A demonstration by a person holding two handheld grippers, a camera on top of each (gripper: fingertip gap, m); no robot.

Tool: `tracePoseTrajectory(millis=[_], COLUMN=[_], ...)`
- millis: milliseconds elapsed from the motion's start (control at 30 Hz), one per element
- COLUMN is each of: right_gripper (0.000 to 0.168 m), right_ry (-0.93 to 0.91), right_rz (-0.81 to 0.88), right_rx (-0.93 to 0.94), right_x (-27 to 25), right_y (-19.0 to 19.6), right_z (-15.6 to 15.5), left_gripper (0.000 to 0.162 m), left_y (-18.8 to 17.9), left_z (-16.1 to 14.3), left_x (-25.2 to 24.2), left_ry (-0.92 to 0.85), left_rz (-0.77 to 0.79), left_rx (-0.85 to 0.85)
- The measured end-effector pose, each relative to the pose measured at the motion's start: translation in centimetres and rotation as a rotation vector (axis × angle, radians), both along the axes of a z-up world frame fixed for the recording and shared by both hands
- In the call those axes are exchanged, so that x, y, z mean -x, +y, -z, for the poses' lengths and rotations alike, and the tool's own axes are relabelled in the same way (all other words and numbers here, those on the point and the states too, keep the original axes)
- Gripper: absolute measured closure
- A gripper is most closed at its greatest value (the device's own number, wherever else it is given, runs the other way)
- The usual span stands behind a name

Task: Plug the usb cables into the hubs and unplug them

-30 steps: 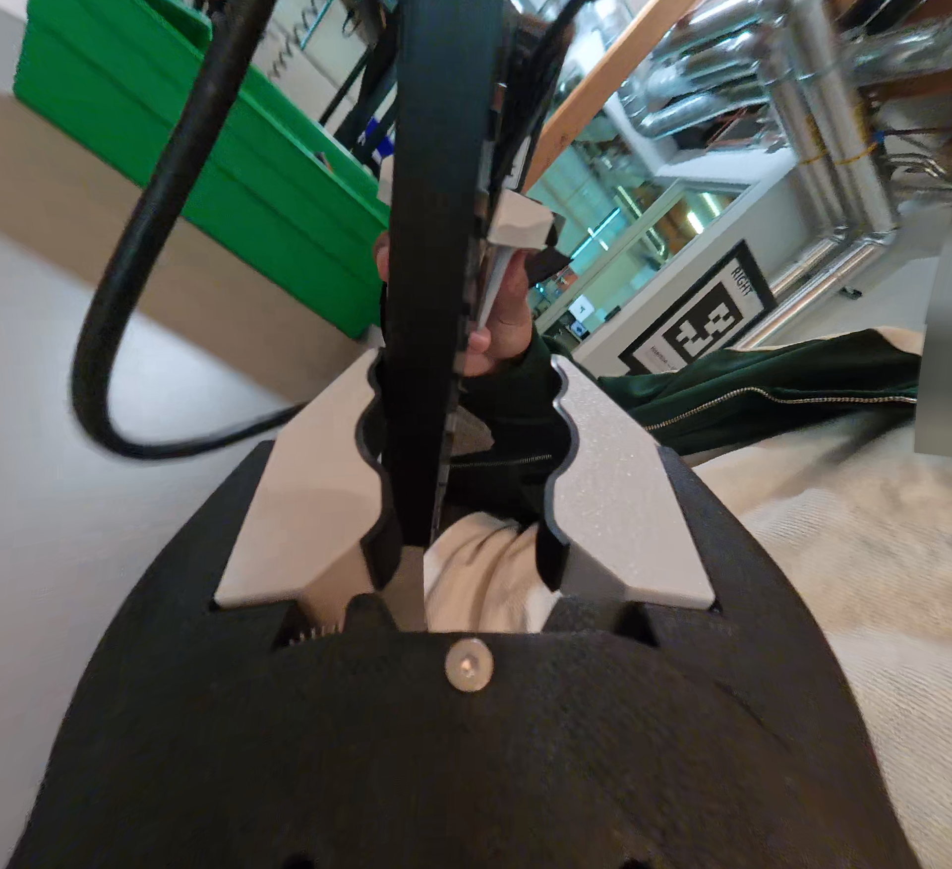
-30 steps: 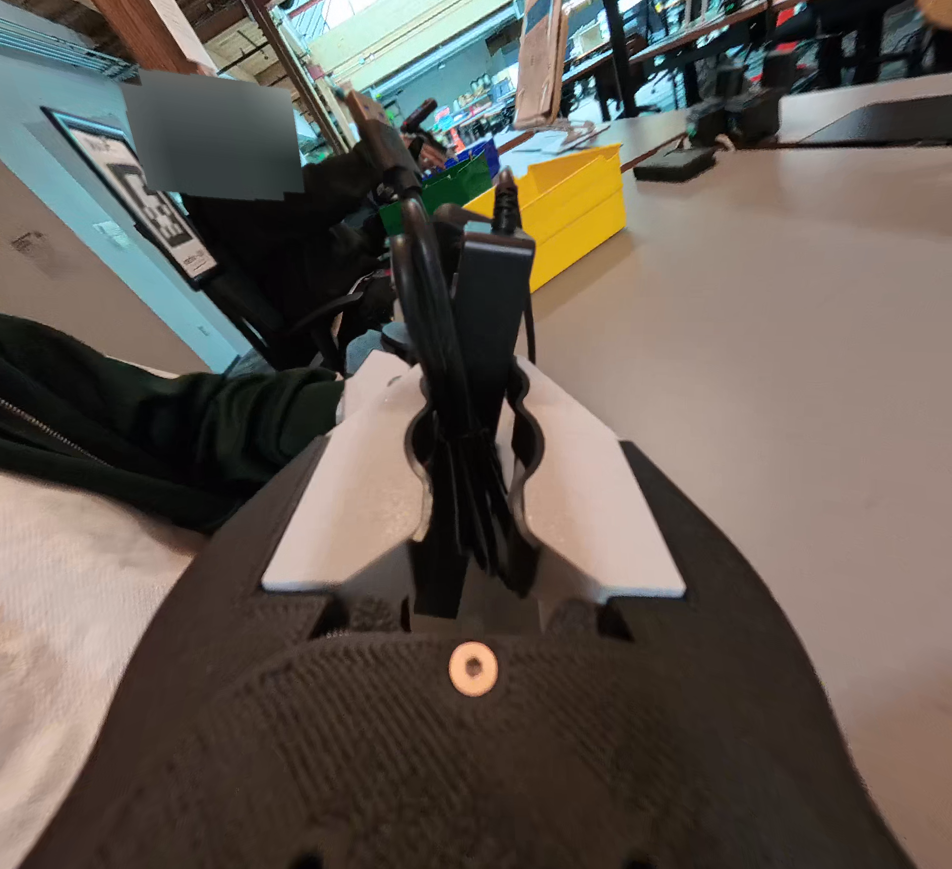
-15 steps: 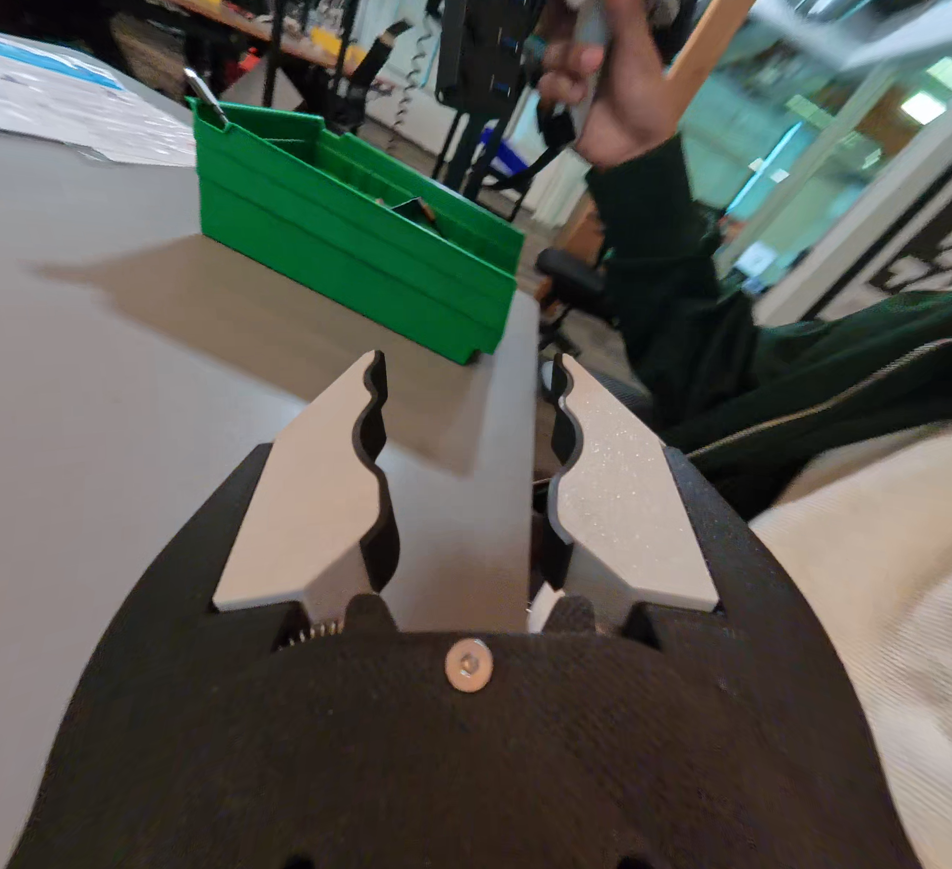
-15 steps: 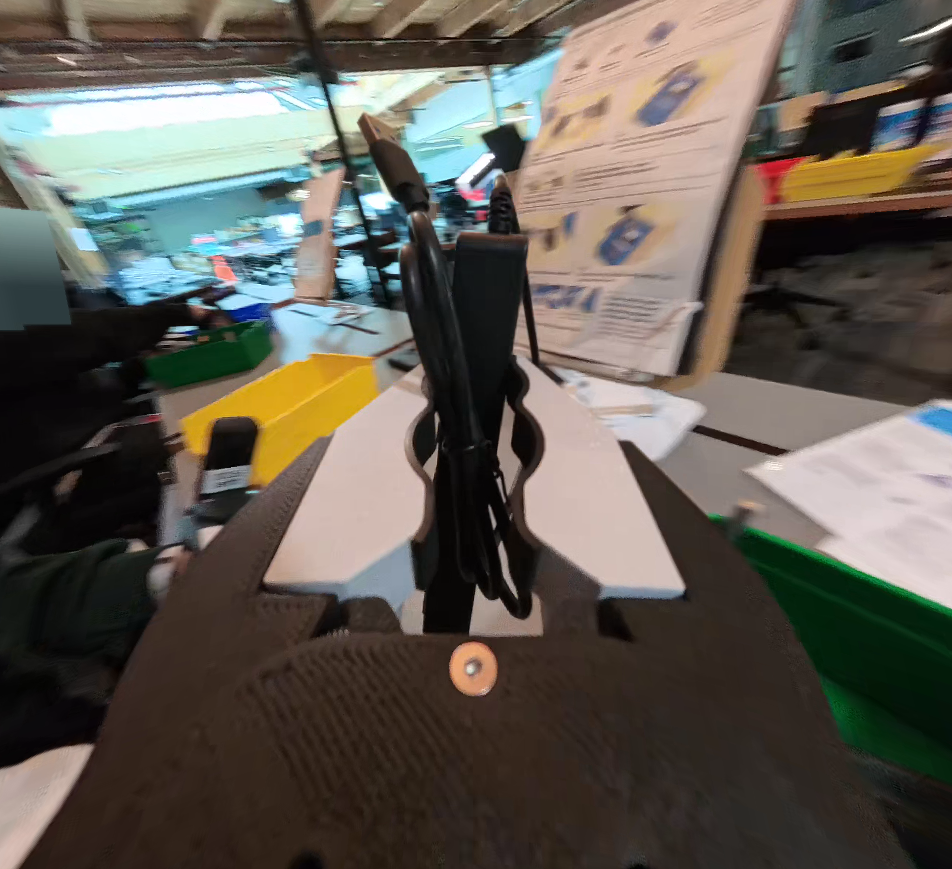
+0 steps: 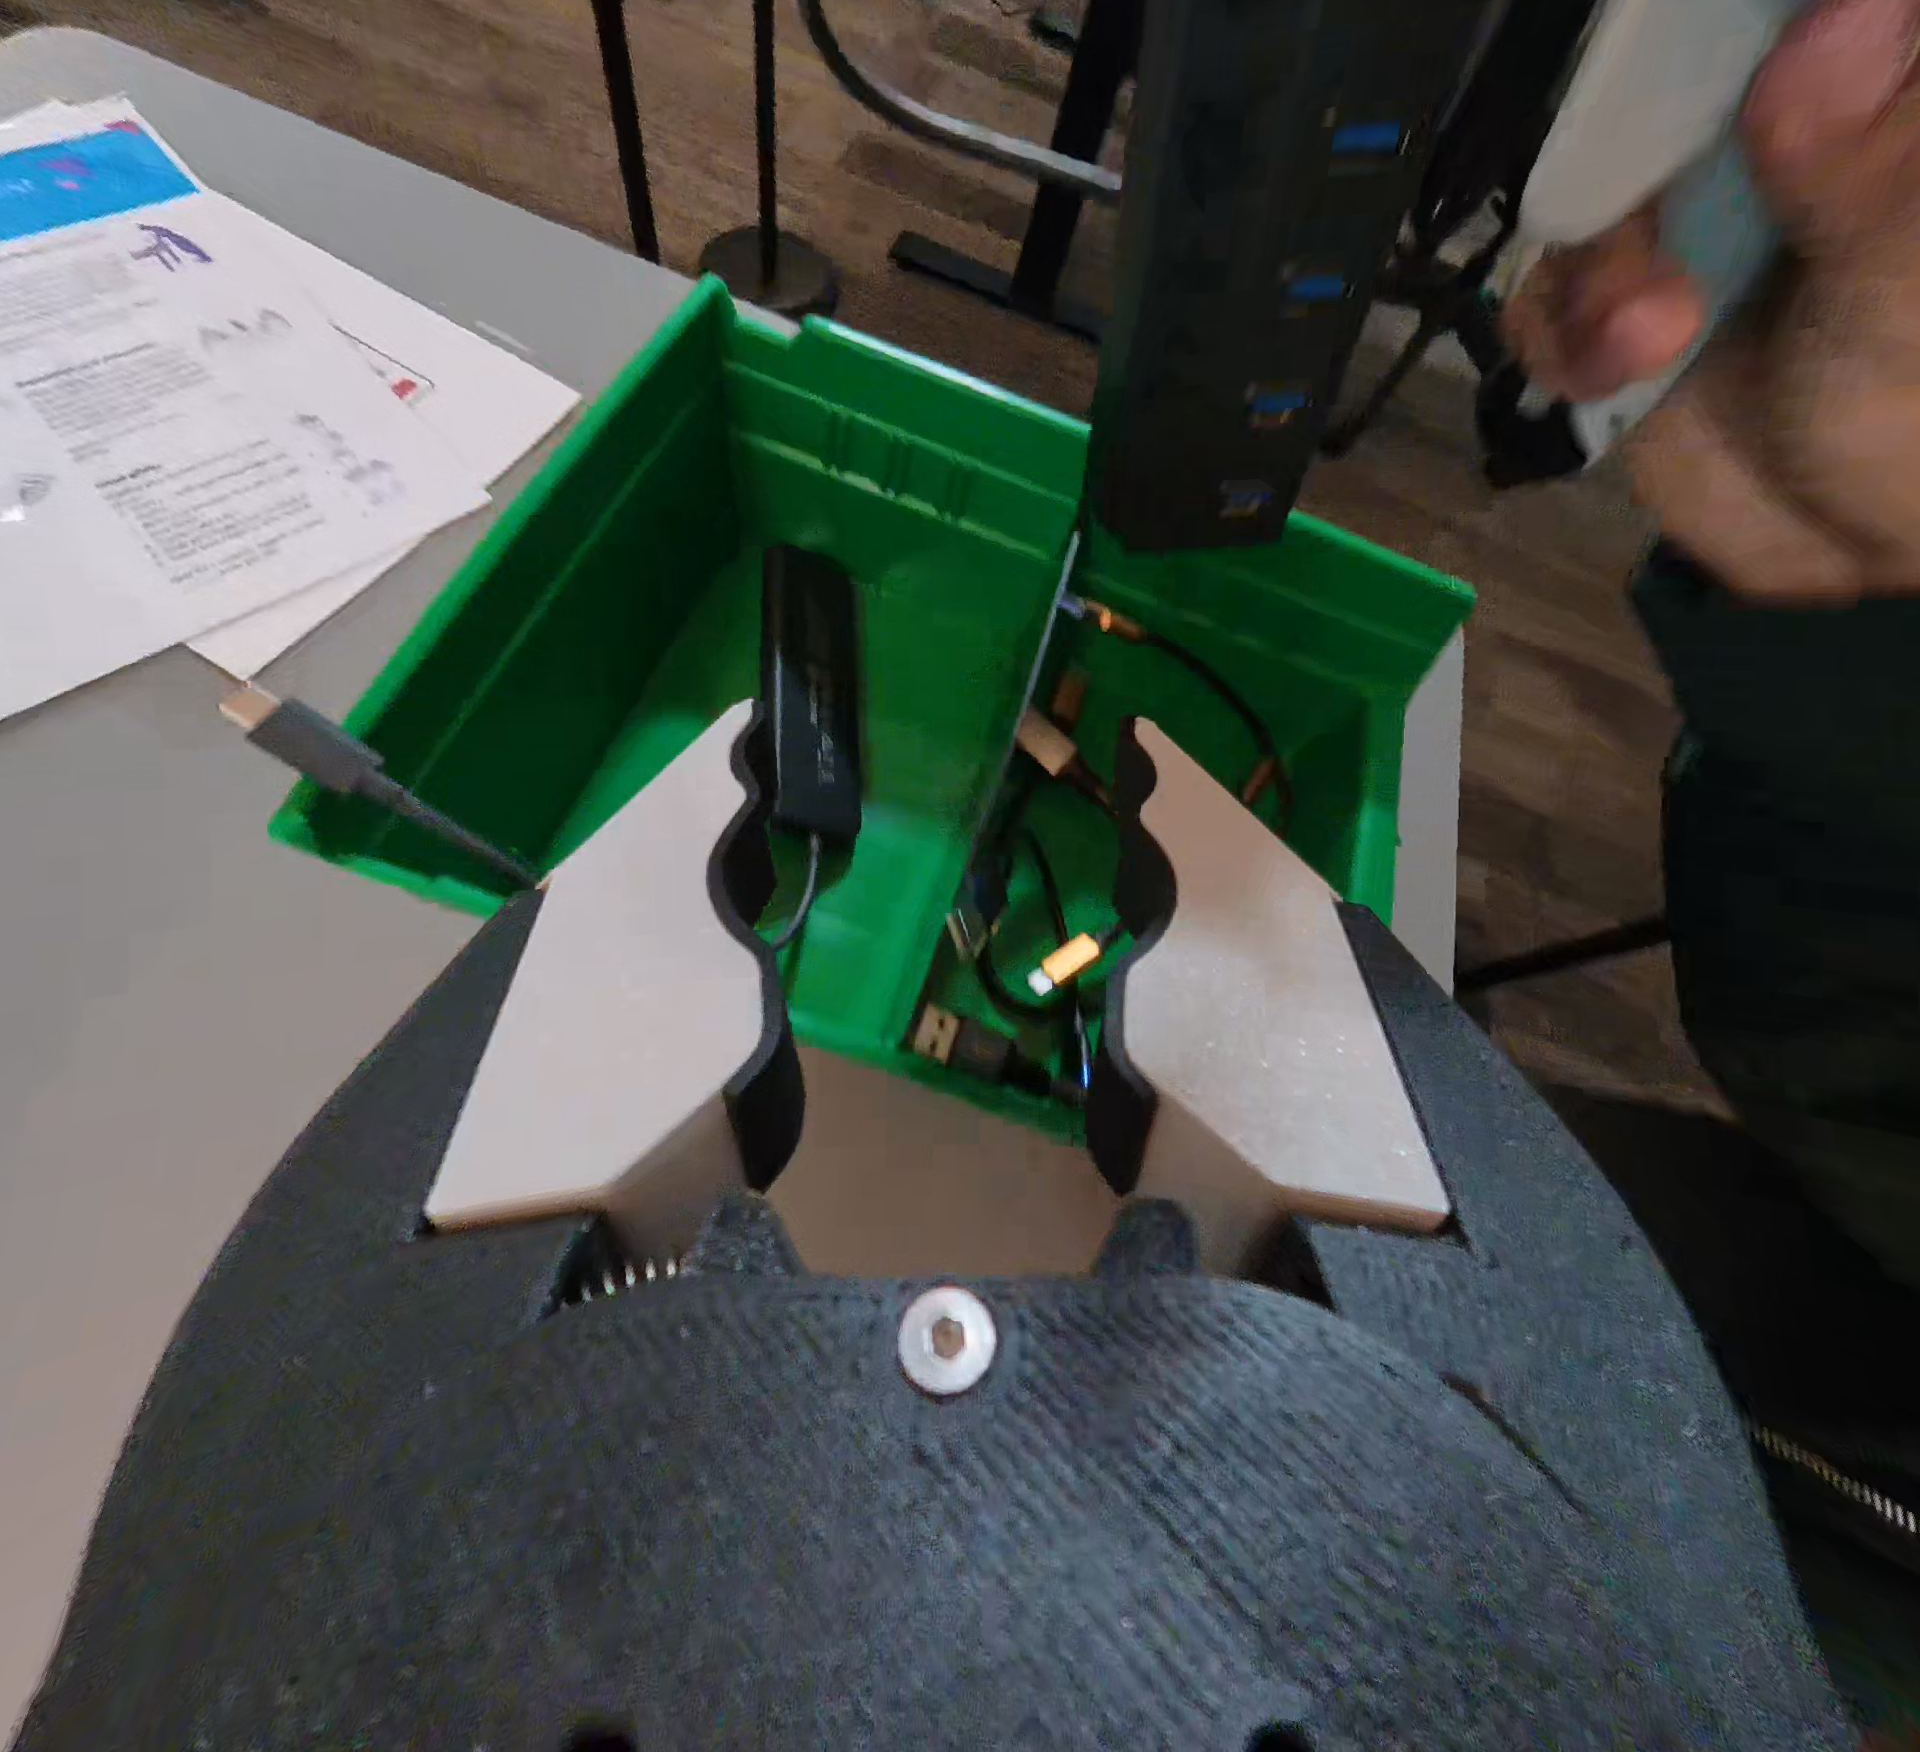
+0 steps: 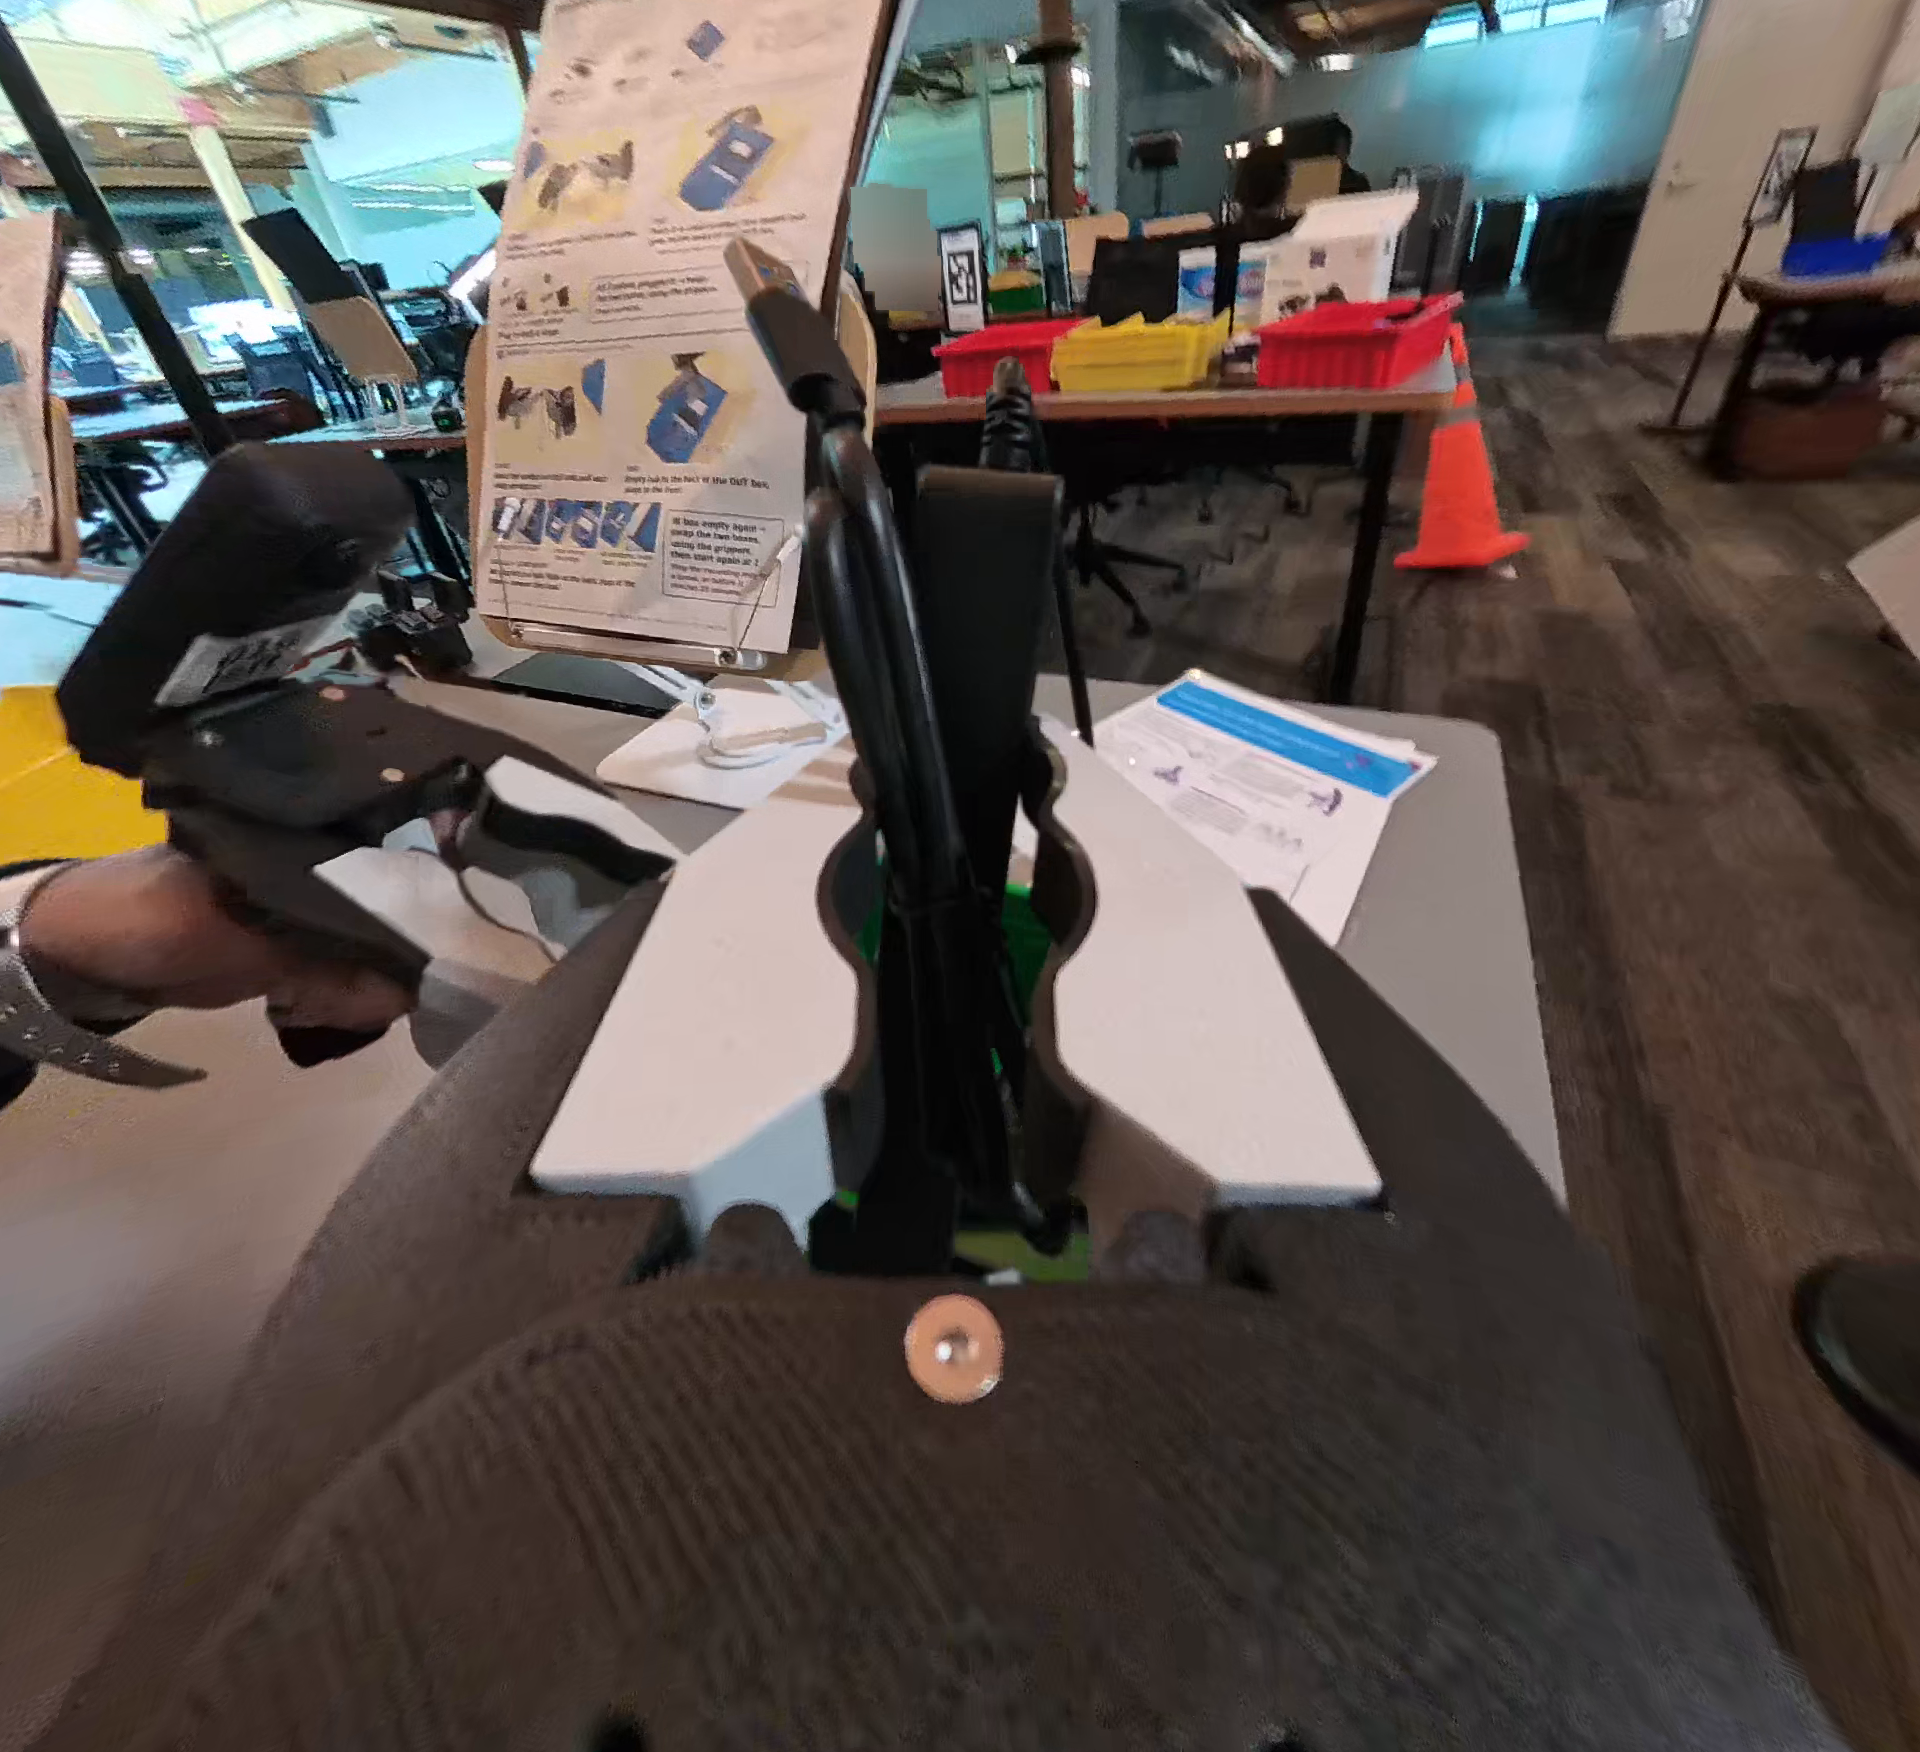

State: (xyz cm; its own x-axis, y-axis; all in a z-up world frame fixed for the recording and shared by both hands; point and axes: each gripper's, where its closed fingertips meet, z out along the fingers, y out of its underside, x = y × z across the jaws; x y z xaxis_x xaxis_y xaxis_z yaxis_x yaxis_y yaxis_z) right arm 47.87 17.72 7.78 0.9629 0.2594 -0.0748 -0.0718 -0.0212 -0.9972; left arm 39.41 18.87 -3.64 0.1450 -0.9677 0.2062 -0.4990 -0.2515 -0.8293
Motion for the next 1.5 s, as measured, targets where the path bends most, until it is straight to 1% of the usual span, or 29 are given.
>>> tracePoseTrajectory(millis=[67, 133, 200, 300, 400, 467, 500, 600, 700, 733, 767, 800, 867, 900, 967, 1000, 1033, 1067, 1100, 1133, 1167, 1200, 1300, 1333, 1367, 1400, 1433, 1467, 1500], right_gripper=[0.145, 0.145, 0.144, 0.144, 0.144, 0.144, 0.144, 0.144, 0.143, 0.133, 0.118, 0.110, 0.080, 0.074, 0.069, 0.065, 0.067, 0.080, 0.099, 0.109, 0.121, 0.130, 0.132, 0.140, 0.146, 0.141, 0.134, 0.134, 0.141], right_ry=[-0.074, -0.159, -0.255, -0.446, -0.668, -0.779, -0.815, -0.904, -0.961, -0.948, -0.905, -0.839, -0.677, -0.600, -0.451, -0.359, -0.251, -0.138, -0.042, 0.019, 0.033, 0.000, -0.212, -0.246, -0.285, -0.363, -0.478, -0.579, -0.606], right_rz=[0.004, 0.007, -0.028, -0.098, -0.121, -0.131, -0.145, -0.184, -0.102, -0.059, -0.033, -0.022, -0.010, 0.012, 0.072, 0.097, 0.102, 0.073, 0.022, -0.008, -0.003, 0.039, 0.335, 0.421, 0.466, 0.479, 0.487, 0.513, 0.558], right_rx=[-0.030, -0.015, 0.030, 0.136, 0.257, 0.303, 0.332, 0.457, 0.556, 0.565, 0.555, 0.533, 0.491, 0.468, 0.404, 0.355, 0.275, 0.170, 0.069, -0.010, -0.072, -0.120, -0.197, -0.234, -0.296, -0.351, -0.352, -0.303, -0.257], right_x=[0.3, 0.7, 1.7, 3.7, 5.0, 5.6, 6.0, 6.3, 5.1, 4.8, 4.8, 4.9, 5.1, 4.9, 4.4, 4.5, 5.1, 6.3, 7.8, 8.9, 9.5, 9.6, 7.1, 6.4, 6.1, 6.1, 5.8, 4.9, 3.4], right_y=[1.2, 2.7, 4.3, 6.3, 7.5, 7.7, 7.7, 7.1, 7.1, 7.2, 7.2, 7.1, 6.3, 5.9, 4.7, 3.8, 2.8, 1.6, 0.2, -1.2, -2.4, -3.5, -7.5, -9.2, -10.6, -11.4, -11.8, -11.8, -12.0], right_z=[0.8, 2.2, 4.2, 7.9, 11.6, 13.2, 14.0, 16.8, 18.8, 18.8, 18.4, 17.5, 15.0, 13.4, 10.0, 8.5, 6.9, 5.3, 4.1, 3.4, 3.2, 3.4, 5.0, 5.5, 5.6, 5.6, 5.8, 6.4, 6.8], left_gripper=[0.104, 0.103, 0.104, 0.108, 0.108, 0.114, 0.118, 0.118, 0.116, 0.117, 0.118, 0.118, 0.117, 0.117, 0.114, 0.111, 0.108, 0.106, 0.106, 0.108, 0.108, 0.109, 0.113, 0.115, 0.115, 0.114, 0.114, 0.114, 0.114], left_y=[1.0, 2.1, 2.8, 2.6, 1.4, 0.5, 0.2, -0.5, -0.9, -0.9, -1.0, -1.1, -1.4, -1.3, -1.2, -0.9, -0.5, -0.4, -0.8, -1.4, -1.9, -2.3, -2.4, -2.1, -1.7, -1.5, -1.3, -1.0, -0.6], left_z=[0.0, 0.6, 0.4, -0.3, -0.3, -0.5, -0.7, -0.6, -0.1, -0.4, -0.7, -0.8, -0.4, -0.1, 1.0, 1.6, 2.3, 2.8, 3.3, 3.6, 3.7, 3.6, 3.0, 2.9, 2.9, 2.9, 3.2, 3.5, 4.0], left_x=[-0.9, -1.1, -0.7, 0.9, 3.8, 6.1, 7.4, 11.5, 15.2, 16.5, 17.6, 18.7, 21.0, 22.1, 24.4, 25.9, 27.5, 28.9, 30.1, 31.2, 32.4, 33.5, 36.8, 37.7, 38.3, 38.7, 38.9, 39.1, 39.4], left_ry=[-0.020, 0.018, 0.031, -0.020, -0.050, -0.091, -0.125, -0.164, -0.178, -0.220, -0.262, -0.292, -0.316, -0.320, -0.288, -0.274, -0.276, -0.291, -0.310, -0.334, -0.367, -0.398, -0.438, -0.436, -0.431, -0.432, -0.434, -0.433, -0.429], left_rz=[-0.044, -0.080, -0.117, -0.155, -0.169, -0.177, -0.191, -0.234, -0.282, -0.316, -0.341, -0.359, -0.389, -0.408, -0.428, -0.470, -0.529, -0.575, -0.592, -0.607, -0.623, -0.640, -0.693, -0.710, -0.727, -0.731, -0.728, -0.732, -0.746], left_rx=[-0.004, -0.072, -0.137, -0.156, -0.114, -0.079, -0.067, -0.033, -0.019, -0.018, -0.009, 0.006, 0.034, 0.039, 0.034, 0.017, -0.005, -0.013, -0.006, 0.006, 0.006, -0.011, -0.121, -0.150, -0.159, -0.148, -0.128, -0.111, -0.102])
